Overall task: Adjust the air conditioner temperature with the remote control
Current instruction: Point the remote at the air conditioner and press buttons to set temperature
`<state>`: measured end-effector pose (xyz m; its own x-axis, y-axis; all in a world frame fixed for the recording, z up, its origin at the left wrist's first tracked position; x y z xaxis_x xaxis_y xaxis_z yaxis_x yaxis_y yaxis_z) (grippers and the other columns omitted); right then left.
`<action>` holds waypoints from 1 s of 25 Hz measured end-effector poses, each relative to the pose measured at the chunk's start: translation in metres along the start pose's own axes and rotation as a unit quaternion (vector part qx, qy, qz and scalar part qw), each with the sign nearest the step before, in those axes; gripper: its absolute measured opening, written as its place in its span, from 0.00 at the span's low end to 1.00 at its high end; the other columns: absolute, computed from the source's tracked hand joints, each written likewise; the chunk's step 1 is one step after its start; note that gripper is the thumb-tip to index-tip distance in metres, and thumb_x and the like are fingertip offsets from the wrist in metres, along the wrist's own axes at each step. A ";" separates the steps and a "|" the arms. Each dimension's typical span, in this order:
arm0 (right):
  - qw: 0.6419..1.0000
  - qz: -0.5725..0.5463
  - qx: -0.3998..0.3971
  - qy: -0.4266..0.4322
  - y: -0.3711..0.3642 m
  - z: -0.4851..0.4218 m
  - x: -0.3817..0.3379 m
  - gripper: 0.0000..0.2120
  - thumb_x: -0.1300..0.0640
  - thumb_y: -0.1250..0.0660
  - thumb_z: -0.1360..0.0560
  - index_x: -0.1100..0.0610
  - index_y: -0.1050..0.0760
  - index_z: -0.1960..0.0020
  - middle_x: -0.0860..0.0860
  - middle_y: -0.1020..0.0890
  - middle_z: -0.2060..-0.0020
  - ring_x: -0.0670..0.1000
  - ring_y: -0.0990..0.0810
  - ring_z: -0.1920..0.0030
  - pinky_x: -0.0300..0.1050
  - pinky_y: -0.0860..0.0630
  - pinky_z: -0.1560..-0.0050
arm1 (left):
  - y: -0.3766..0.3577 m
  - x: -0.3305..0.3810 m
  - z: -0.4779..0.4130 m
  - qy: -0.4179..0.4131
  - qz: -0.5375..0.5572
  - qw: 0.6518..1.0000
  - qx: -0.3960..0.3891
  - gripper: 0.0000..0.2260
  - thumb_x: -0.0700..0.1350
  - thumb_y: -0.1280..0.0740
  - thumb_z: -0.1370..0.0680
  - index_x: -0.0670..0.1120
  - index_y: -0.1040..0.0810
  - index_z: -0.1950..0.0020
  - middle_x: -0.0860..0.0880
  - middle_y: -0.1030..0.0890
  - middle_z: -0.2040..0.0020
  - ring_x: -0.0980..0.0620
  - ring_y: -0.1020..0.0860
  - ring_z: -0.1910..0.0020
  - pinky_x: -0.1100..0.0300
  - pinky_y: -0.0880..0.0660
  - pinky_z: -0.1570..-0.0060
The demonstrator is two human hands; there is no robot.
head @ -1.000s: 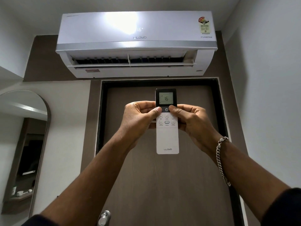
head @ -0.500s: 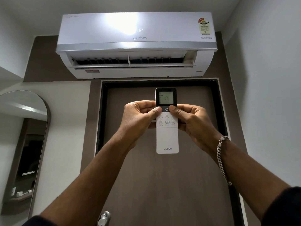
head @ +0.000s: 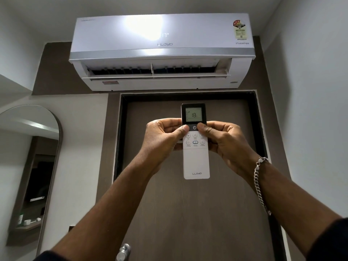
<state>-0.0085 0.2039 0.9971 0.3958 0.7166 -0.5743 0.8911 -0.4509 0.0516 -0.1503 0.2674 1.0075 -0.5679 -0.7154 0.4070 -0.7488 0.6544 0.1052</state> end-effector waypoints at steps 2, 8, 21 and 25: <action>1.000 0.000 -0.006 -0.001 -0.002 0.001 0.000 0.15 0.55 0.32 0.25 0.62 0.21 0.42 0.59 0.13 0.50 0.57 0.13 0.51 0.49 0.17 0.51 | 0.000 0.000 0.000 -0.003 0.000 1.000 -0.003 0.06 0.40 0.30 0.25 0.51 0.20 0.53 0.54 0.13 0.61 0.52 0.14 0.58 0.63 0.19 0.65; 1.000 0.002 -0.006 0.002 -0.001 -0.001 -0.001 0.14 0.55 0.32 0.25 0.62 0.21 0.42 0.59 0.13 0.51 0.56 0.13 0.51 0.47 0.16 0.53 | 0.001 0.000 -0.001 -0.009 -0.008 1.000 -0.002 0.07 0.40 0.30 0.25 0.52 0.20 0.55 0.56 0.13 0.63 0.55 0.14 0.59 0.65 0.20 0.66; 1.000 -0.002 -0.020 0.004 -0.003 -0.001 -0.004 0.21 0.50 0.29 0.33 0.63 0.20 0.46 0.56 0.13 0.55 0.54 0.12 0.54 0.44 0.16 0.56 | 0.004 -0.004 -0.004 -0.013 -0.030 0.999 0.007 0.06 0.40 0.31 0.25 0.50 0.20 0.51 0.52 0.14 0.57 0.52 0.14 0.56 0.60 0.17 0.62; 1.000 0.009 -0.016 -0.001 0.001 0.001 0.002 0.14 0.55 0.31 0.26 0.64 0.20 0.45 0.58 0.13 0.53 0.55 0.13 0.52 0.46 0.16 0.53 | 0.000 -0.009 -0.003 -0.006 -0.022 1.000 0.004 0.06 0.40 0.30 0.25 0.51 0.19 0.52 0.53 0.13 0.60 0.52 0.14 0.57 0.61 0.18 0.63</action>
<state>-0.0070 0.2044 0.9955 0.4118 0.7069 -0.5751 0.8903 -0.4468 0.0884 -0.1447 0.2746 1.0064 -0.5389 -0.7455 0.3921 -0.7752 0.6211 0.1154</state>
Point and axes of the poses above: each hand's wrist, its own z-axis away from the middle knuckle, its own y-axis out of the back of the hand, x = y × z, the point moved 10 cm from there along -z, towards the middle knuckle
